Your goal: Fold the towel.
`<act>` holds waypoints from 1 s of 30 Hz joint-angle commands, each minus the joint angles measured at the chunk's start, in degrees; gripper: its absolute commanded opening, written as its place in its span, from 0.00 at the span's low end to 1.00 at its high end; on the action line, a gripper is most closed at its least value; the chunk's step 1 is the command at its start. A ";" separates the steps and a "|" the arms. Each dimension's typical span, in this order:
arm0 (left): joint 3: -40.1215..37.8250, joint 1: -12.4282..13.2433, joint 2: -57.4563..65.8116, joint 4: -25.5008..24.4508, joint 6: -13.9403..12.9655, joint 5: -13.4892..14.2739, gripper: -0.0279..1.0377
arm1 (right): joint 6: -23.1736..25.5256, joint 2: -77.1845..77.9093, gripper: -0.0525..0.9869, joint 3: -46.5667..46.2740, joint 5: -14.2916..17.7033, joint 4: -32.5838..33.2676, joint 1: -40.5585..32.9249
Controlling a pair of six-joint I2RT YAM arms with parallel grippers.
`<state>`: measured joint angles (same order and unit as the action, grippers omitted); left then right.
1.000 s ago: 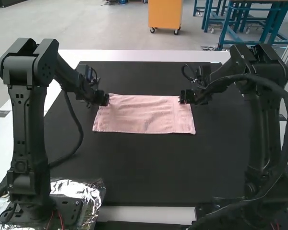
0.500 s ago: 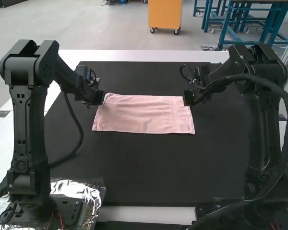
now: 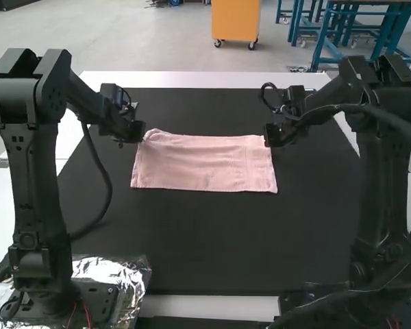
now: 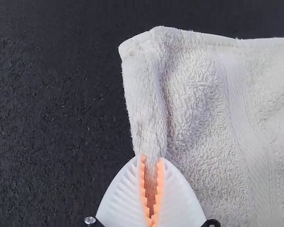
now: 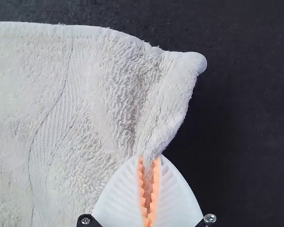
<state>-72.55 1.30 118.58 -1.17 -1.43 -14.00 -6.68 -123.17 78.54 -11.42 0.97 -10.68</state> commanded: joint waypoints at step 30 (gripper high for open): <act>25.71 -0.16 -27.27 -6.13 -0.68 -1.82 0.05 | -0.18 25.35 0.03 -29.68 -10.64 6.94 3.65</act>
<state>-50.04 1.21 95.88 -6.35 -1.50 -15.90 -6.87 -100.38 53.47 -20.43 7.03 -7.75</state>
